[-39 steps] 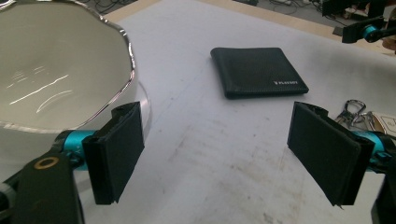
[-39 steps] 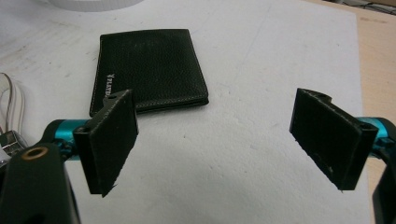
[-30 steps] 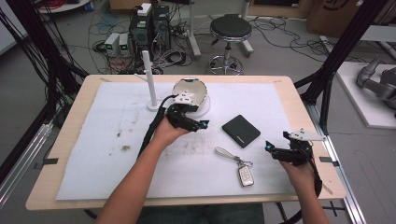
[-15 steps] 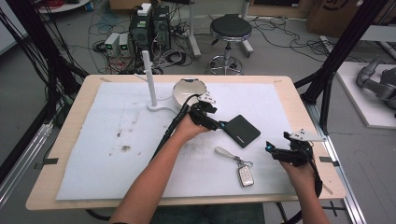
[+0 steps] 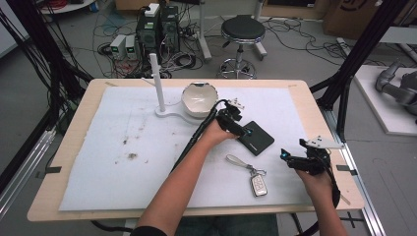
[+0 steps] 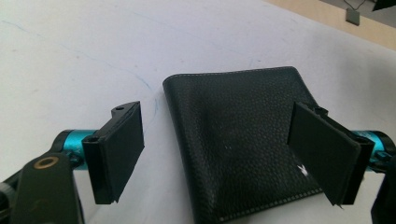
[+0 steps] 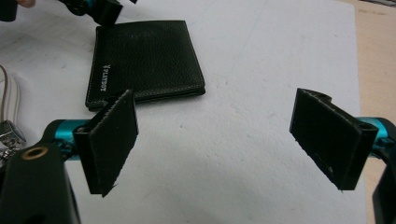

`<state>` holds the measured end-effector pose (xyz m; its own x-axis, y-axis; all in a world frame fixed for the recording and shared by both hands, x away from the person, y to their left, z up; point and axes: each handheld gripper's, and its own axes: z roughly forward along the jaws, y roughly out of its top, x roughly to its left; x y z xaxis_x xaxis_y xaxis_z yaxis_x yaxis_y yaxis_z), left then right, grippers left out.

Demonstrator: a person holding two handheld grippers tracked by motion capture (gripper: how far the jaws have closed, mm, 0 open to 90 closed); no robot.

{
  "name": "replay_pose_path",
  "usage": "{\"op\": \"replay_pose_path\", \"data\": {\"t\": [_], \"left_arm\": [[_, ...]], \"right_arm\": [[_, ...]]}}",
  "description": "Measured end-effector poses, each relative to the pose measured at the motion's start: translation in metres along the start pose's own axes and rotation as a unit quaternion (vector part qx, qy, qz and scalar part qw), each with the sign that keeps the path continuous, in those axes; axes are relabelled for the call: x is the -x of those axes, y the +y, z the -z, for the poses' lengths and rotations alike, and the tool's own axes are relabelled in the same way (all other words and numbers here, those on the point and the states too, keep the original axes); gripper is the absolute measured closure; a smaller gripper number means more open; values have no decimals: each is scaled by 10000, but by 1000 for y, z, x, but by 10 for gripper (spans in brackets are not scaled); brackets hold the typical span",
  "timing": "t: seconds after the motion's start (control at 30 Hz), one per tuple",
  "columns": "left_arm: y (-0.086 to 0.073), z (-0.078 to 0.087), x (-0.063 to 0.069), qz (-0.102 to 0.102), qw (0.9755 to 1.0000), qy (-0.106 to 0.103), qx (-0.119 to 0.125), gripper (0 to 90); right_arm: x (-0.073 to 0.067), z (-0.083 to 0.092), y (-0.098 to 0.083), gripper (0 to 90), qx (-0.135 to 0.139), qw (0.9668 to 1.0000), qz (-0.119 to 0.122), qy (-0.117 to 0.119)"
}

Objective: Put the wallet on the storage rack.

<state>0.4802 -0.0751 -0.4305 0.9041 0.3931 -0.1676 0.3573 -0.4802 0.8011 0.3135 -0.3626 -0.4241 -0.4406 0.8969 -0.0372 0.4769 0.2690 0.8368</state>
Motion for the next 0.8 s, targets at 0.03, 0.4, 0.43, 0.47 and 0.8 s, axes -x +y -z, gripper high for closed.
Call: {"op": "replay_pose_path", "data": {"t": [0.03,0.4,0.43,0.47,0.8], "left_arm": [[1,-3,-1,3,10000,1,-25,185],[-12,-18,-1,210,9990,249,-305,257],[-13,-18,0,207,9993,188,-262,276],[-14,-17,0,240,9995,-17,-208,476],[-17,-13,-3,539,9985,-99,-71,616]], "right_arm": [[0,0,0,154,0,10000,0,0],[1,-2,-1,154,-54,10000,30,-4],[1,-2,-1,154,-74,10000,41,0],[0,-3,-1,154,-60,10000,43,-5],[-4,-2,1,154,-71,9999,106,-10]]}}
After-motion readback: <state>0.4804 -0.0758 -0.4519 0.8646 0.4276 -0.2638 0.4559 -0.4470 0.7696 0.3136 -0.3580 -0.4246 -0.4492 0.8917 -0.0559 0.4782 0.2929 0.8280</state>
